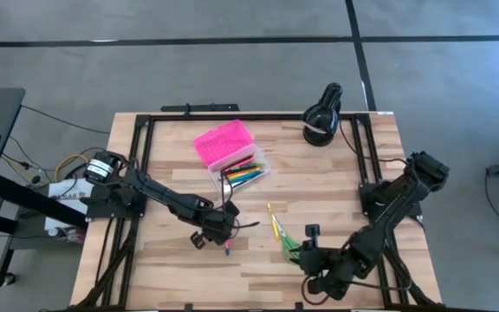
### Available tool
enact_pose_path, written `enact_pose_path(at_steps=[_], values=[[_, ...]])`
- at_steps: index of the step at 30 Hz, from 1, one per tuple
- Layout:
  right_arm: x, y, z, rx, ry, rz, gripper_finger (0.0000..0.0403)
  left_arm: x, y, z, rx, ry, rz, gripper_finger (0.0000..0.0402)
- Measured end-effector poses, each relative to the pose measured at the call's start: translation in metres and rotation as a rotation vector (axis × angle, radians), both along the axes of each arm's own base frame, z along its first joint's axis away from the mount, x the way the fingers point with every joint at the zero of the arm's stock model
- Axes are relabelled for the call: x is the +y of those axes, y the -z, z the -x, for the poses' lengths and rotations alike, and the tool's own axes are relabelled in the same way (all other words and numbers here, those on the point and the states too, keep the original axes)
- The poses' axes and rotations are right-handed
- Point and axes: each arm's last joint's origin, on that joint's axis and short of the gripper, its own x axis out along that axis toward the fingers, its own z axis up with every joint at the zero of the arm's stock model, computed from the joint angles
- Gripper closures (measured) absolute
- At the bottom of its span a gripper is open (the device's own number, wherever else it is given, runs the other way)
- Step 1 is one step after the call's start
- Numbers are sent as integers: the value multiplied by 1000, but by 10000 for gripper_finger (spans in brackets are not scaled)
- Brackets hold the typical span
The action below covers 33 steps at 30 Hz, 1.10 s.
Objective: Pick & place school supplies into a supply box
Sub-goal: Put the pink pencil into the black supply box
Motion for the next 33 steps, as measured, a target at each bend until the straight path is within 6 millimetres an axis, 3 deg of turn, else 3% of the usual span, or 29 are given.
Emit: enact_pose_path(at_steps=[7,16,33], values=[[1,-1,0,-17,6,-1,301,7,-3,-6,3,-16,27,265],[2,-2,-1,-35,8,-22,301,26,-7,-13,87,-159,205,265],[3,-2,-2,-36,12,-31,301,5,-7,-1,143,-216,127,265]])
